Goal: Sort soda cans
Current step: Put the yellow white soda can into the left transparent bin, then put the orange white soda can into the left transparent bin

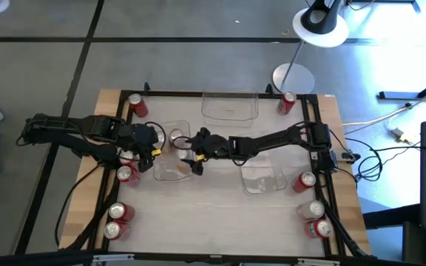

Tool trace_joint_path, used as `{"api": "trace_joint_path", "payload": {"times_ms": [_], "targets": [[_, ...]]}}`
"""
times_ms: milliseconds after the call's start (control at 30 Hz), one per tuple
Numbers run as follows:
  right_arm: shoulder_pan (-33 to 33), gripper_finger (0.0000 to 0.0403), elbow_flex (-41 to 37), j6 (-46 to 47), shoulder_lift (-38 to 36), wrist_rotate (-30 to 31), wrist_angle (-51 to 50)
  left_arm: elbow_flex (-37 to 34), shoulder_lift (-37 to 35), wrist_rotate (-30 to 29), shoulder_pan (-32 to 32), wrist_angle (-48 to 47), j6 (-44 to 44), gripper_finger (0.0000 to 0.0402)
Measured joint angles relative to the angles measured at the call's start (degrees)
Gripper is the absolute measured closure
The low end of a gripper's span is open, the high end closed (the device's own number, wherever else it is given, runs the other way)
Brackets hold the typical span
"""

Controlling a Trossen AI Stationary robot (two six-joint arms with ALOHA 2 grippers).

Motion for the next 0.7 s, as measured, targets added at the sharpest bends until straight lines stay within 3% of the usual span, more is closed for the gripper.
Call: {"api": "trace_joint_path", "payload": {"times_ms": [167,333,533,700], "targets": [[1.18,0.0040,3.99,-1.19,-4.67,-0.49,-11.17,0.00,0.00,0.00,-0.04,-0.09,0.00,0.0394],[4.46,0.0044,11.44,-0.03,-10.47,-0.66,-37.23,0.00,0.00,0.00,-0.04,-0.07,0.12,0.0394],[9.34,0.0045,21.27,13.44,-15.02,-0.29,-67.83,0.00,0.00,-0.01,-0.04,-0.03,-0.27,0.0394],[14.05,0.0045,25.54,27.82,-17.20,-0.34,-84.82,0.00,0.00,-0.02,-0.04,0.04,-0.26,0.0394]]}}
